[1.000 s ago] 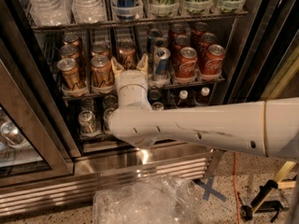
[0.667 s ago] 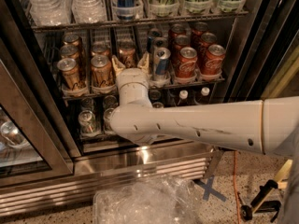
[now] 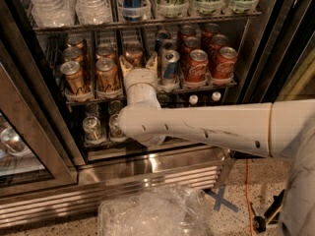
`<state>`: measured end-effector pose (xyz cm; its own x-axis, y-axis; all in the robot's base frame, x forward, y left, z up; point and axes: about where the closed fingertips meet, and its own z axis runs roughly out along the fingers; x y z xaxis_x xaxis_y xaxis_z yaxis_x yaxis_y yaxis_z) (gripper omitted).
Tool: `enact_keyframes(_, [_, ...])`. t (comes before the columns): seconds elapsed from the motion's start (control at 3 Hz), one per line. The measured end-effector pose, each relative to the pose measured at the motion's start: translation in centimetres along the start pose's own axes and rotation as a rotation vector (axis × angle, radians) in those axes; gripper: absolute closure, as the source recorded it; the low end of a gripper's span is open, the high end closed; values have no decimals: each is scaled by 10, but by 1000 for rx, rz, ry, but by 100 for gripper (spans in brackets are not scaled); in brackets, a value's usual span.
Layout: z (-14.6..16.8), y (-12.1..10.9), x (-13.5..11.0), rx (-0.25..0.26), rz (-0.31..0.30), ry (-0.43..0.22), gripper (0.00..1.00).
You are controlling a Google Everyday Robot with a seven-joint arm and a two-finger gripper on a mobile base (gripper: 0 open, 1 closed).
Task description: Pick orange can from middle shelf of fridge
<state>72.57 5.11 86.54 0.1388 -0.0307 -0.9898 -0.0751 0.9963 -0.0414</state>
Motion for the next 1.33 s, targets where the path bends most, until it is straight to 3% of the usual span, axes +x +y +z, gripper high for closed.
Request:
enact_keyframes(1.0, [32, -7, 11, 12, 10, 9, 31])
enact_keyframes(1.33, [37, -8, 14, 14, 18, 12, 44])
